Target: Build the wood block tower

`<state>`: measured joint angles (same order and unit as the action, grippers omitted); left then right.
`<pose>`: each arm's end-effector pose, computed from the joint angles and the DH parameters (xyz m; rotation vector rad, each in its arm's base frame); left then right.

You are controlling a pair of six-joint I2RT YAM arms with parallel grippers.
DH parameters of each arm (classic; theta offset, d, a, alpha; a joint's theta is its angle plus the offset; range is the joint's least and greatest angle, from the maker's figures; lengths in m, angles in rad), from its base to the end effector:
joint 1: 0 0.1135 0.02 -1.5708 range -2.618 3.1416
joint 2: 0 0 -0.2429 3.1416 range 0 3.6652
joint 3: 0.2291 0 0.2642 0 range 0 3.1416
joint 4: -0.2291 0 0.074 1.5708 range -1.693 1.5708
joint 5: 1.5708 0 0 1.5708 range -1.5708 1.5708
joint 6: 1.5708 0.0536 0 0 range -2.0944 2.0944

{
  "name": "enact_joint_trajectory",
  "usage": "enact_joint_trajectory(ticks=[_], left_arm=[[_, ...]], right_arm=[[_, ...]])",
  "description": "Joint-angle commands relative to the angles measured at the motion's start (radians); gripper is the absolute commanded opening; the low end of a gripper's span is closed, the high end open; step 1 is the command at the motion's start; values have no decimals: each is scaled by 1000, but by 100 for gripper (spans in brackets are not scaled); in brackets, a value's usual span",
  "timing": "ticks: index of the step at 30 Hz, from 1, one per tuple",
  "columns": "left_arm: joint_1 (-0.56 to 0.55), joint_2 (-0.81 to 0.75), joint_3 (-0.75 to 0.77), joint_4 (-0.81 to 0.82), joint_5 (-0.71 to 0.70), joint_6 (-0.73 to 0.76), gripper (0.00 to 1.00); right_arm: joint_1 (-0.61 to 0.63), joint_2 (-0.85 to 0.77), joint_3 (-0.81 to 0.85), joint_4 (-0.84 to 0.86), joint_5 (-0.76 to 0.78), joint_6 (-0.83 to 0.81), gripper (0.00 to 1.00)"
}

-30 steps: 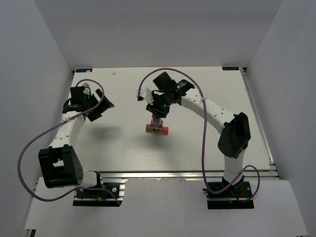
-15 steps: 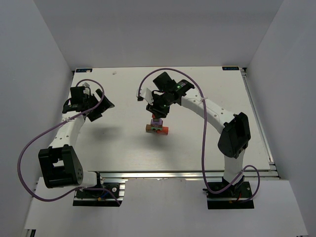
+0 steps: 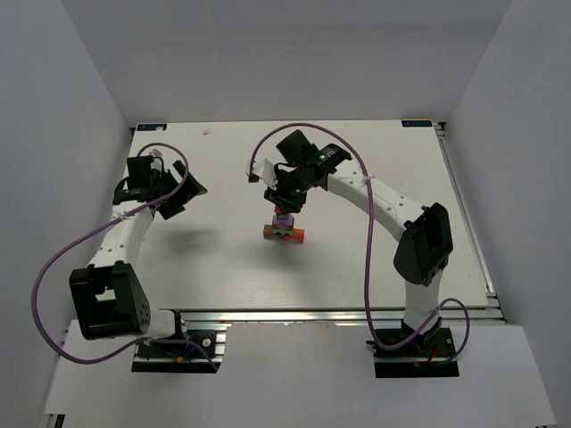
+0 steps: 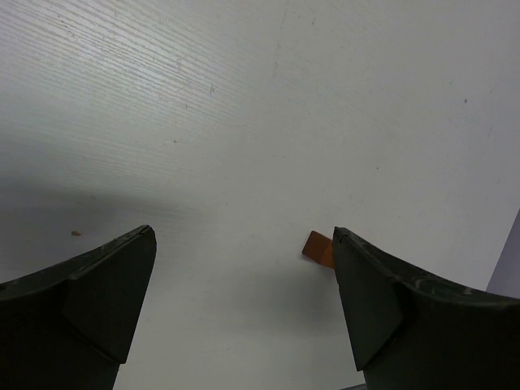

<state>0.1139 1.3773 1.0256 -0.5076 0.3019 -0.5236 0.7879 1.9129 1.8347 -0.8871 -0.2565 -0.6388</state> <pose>0.3170 0.0202 0.2248 -0.6362 2.3697 -0.5500 0.2967 0.3175 0.2786 -1.7332 1.8471 0.3843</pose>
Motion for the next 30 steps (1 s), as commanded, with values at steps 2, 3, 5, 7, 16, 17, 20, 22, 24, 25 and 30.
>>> enact_joint_trajectory(ticks=[2, 3, 5, 7, 16, 17, 20, 22, 24, 25, 30], left_arm=[[0, -17, 1, 15, 19, 8, 98], [0, -18, 1, 18, 23, 8, 98], [0, -18, 1, 17, 23, 8, 98], [0, -18, 1, 18, 25, 10, 98], [-2, -18, 1, 20, 34, 10, 98], [0, -18, -1, 20, 34, 10, 98], [0, -17, -1, 21, 36, 10, 98], [0, -17, -2, 23, 37, 10, 98], [-2, -18, -2, 24, 39, 10, 98], [0, -18, -1, 24, 42, 8, 98], [0, -18, -4, 27, 46, 10, 98]], right_arm=[[7, -18, -6, 13, -9, -12, 40], [7, -18, -6, 14, -10, -12, 41], [7, -20, -12, 16, -7, -13, 42], [7, -20, -12, 13, -7, -19, 43], [8, -26, -17, 13, -15, -24, 46], [8, -26, -17, 11, -16, -24, 46], [8, -26, -18, 11, -17, -25, 46], [8, -26, -18, 13, -18, -27, 46], [8, -29, -15, 11, -24, -27, 47], [8, -31, -14, 13, -26, -27, 47], [8, -37, -9, 13, -26, -32, 48]])
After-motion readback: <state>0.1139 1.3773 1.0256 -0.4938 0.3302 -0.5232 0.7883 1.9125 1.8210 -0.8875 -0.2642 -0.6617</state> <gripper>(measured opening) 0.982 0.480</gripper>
